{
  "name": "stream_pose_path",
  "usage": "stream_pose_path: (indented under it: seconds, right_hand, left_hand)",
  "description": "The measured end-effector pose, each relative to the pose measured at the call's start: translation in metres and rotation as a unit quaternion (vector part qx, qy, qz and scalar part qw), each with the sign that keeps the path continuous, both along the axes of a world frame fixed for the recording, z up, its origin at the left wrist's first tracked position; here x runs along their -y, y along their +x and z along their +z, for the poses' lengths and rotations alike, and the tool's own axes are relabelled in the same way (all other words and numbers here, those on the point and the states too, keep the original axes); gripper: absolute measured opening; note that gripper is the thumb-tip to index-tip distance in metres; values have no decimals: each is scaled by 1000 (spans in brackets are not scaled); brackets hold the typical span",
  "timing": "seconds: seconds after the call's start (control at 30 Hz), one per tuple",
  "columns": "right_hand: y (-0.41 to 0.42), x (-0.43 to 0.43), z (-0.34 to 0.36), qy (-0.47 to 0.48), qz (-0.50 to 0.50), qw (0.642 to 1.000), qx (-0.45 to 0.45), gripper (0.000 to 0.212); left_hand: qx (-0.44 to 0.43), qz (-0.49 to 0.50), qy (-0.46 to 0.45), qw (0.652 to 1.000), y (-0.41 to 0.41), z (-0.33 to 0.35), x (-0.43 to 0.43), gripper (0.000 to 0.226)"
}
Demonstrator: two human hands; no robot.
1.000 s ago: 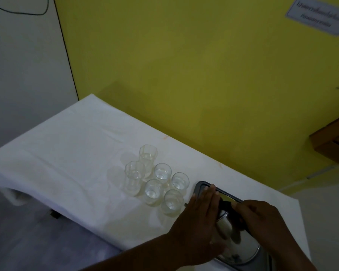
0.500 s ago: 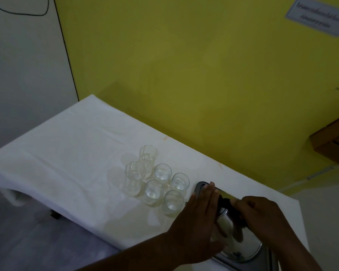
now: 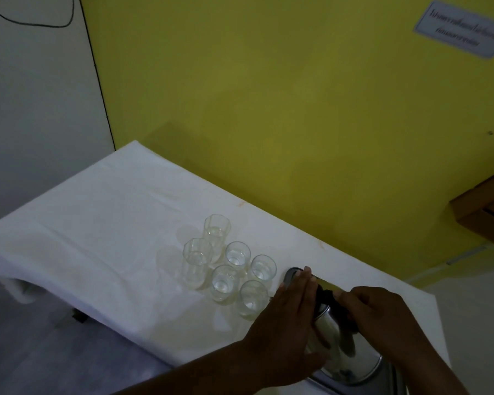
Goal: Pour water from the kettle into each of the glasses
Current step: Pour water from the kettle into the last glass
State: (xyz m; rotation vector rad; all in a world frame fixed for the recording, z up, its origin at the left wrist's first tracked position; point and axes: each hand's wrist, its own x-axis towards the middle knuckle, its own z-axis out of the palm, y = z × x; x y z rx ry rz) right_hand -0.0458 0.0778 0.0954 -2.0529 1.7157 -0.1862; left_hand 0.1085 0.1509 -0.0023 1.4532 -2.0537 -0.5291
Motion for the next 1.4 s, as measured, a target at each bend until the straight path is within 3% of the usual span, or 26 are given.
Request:
stream_pose_path:
  seconds: [0.27, 0.5, 0.93, 1.07, 1.4]
  right_hand:
    - [4, 1, 5, -10, 17, 1000, -23, 54]
    - [5, 3, 5, -20, 35, 999, -18, 64]
    - [5, 6, 10, -37, 60, 997, -43, 62]
    - [6, 7, 12, -34, 62, 997, -44, 55]
    - [7, 7, 15, -41, 71, 996, -35, 75]
  left_hand:
    - [0, 4, -20, 1000, 0, -2, 1, 107]
    - [-16, 16, -22, 999, -1, -2, 0, 107]
    - [-31, 12, -13, 999, -1, 3, 0, 106]
    - [-29, 15, -23, 999, -2, 0, 0, 107]
    - [-39, 15, -22, 999, -3, 0, 0, 107]
